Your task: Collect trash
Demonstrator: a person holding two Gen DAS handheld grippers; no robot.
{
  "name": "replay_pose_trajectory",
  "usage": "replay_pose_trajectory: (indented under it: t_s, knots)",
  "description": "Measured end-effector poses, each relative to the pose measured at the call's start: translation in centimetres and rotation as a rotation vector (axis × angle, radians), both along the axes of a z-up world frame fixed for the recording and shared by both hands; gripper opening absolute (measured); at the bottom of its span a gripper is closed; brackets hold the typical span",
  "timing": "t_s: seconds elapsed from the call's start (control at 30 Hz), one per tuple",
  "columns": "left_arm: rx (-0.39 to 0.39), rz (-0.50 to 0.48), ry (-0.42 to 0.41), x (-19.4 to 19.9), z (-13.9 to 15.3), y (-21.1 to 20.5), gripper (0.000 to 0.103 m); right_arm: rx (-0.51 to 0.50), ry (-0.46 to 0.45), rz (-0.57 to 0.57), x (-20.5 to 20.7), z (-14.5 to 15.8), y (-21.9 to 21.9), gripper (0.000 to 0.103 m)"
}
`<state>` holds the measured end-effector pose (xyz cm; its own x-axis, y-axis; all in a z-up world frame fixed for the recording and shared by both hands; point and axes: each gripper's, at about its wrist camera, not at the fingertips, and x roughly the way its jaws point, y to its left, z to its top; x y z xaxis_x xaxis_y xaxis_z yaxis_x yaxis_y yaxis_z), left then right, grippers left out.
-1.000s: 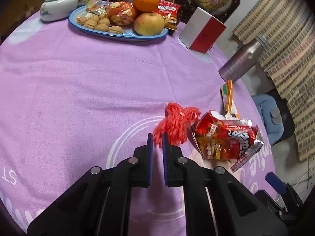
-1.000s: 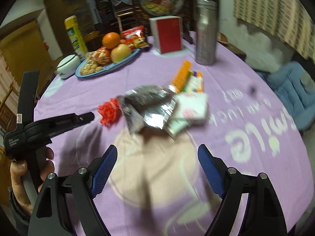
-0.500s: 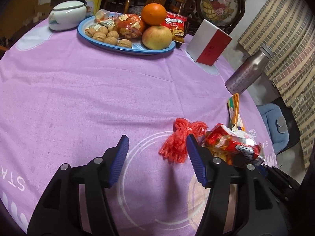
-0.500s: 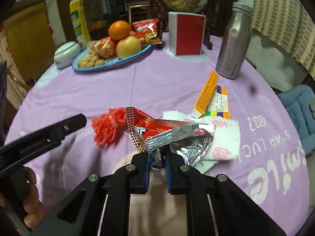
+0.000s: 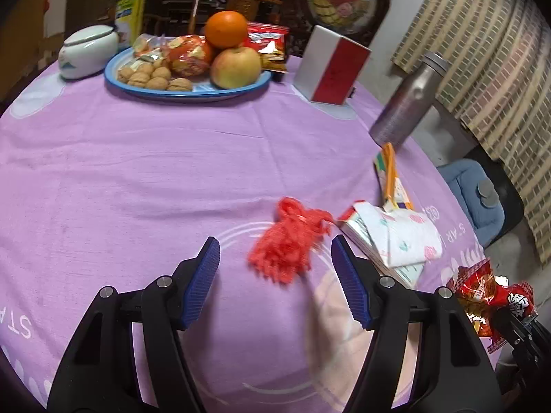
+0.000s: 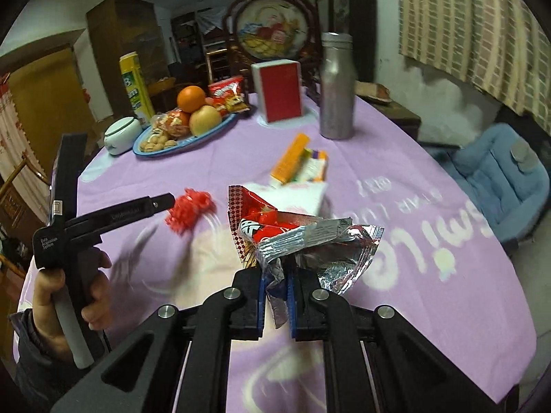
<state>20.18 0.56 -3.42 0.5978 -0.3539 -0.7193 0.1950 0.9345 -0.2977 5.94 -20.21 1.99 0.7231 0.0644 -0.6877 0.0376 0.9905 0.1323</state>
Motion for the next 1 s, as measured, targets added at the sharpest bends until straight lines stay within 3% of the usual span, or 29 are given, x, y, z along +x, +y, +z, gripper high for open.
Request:
replay_pose_trajectory:
  t_s: [0.1, 0.3, 0.43, 0.57, 0.73, 1.0]
  knots:
    - [0.009, -0.023, -0.005, -0.5, -0.1, -0.8, 0.069, 0.019, 0.003, -0.014, -0.9, -0.3, -0.9, 0.011]
    - [0.143, -0.024, -0.013, -1.2, -0.6, -2.7, 0.071, 0.035, 0.006, -0.015, -2.2, -0.3, -1.9, 0.011]
    - [0.111, 0.025, -0.039, -1.3, 1.2, -1.9, 0.072, 0.056, -0.004, -0.020, -2.9, -0.2, -3.1, 0.011]
    - [0.054, -0.022, 0.042, 0.1, 2.1, -1.3, 0.082, 0.078, -0.003, -0.024, -3.3, -0.3, -4.1, 0.011]
    - [0.049, -0.056, 0.078, 1.6, 2.4, -2.1, 0.085, 0.100, -0.005, -0.029, -3.8, -0.6, -5.3, 0.011]
    - [0.241, -0.068, 0.088, 3.2, -0.8, -5.5, 0.087, 0.111, 0.008, -0.039, -3.5, -1.2, -6.5, 0.011]
